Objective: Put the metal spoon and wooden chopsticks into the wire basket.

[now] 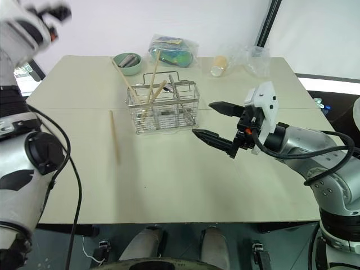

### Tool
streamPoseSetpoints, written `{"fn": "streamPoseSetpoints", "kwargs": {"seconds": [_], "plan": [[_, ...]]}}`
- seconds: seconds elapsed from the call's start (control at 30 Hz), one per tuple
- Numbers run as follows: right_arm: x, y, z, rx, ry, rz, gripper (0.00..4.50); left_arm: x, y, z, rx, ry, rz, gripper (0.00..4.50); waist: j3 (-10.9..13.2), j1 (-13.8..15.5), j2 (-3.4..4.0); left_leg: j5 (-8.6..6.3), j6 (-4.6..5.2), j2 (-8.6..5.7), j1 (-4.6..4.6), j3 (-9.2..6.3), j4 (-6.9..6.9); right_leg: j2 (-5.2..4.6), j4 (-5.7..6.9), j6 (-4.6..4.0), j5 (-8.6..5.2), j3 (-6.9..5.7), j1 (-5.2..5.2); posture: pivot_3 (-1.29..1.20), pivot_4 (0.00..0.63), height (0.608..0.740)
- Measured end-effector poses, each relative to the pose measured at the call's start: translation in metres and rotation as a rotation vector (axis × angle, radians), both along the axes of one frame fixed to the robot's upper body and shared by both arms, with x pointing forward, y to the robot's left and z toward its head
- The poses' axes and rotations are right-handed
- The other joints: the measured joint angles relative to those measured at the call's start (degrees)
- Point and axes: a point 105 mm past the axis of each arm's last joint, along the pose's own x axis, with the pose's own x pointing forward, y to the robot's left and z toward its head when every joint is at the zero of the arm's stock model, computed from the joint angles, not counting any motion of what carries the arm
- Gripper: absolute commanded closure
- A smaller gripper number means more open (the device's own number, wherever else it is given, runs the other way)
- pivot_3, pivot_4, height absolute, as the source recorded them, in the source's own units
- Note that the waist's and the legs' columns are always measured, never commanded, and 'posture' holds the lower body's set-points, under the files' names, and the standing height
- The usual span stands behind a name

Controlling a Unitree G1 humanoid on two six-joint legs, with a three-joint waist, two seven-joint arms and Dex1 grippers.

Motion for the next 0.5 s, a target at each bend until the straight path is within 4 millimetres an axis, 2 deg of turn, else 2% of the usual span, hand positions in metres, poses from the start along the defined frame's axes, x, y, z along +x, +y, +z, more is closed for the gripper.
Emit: {"fn": "streamPoseSetpoints", "kwargs": {"seconds": [0.1, 0.17, 0.27, 0.5], "plan": [[0.001, 0.000, -0.002, -0.008, -0.001, 0.004, 0.00, -0.002, -0.001, -0.057, -0.017, 0.216, 0.012, 0.11, -0.01, -0.03, -0.13, 0.00, -0.02, 0.00, -0.13, -0.02, 0.02, -0.03, 0.00, -0.01, 0.01, 0.00, -0.08, 0.00, 0.150, 0.643], [0.002, -0.001, -0.004, -0.009, 0.010, 0.005, 0.00, -0.005, -0.009, -0.089, -0.033, 0.323, -0.010, 0.11, -0.02, -0.10, -0.14, 0.01, -0.02, -0.01, -0.35, -0.01, 0.11, -0.05, 0.07, -0.03, 0.02, 0.01, -0.18, 0.00, 0.150, 0.643], [0.001, 0.001, -0.005, -0.009, 0.015, 0.015, 0.00, -0.009, -0.021, -0.124, -0.047, 0.436, -0.034, 0.11, -0.02, -0.10, -0.15, 0.02, -0.06, 0.00, -0.49, -0.01, 0.13, -0.07, 0.07, -0.03, 0.03, 0.02, -0.28, 0.00, 0.150, 0.643], [-0.008, 0.005, -0.012, -0.022, 0.033, 0.051, 0.00, -0.009, -0.036, -0.165, -0.061, 0.566, -0.052, 0.11, -0.02, -0.04, -0.15, 0.01, -0.07, 0.01, -0.48, 0.02, 0.11, -0.09, 0.02, -0.03, 0.03, 0.02, -0.25, 0.00, 0.150, 0.643]]}}
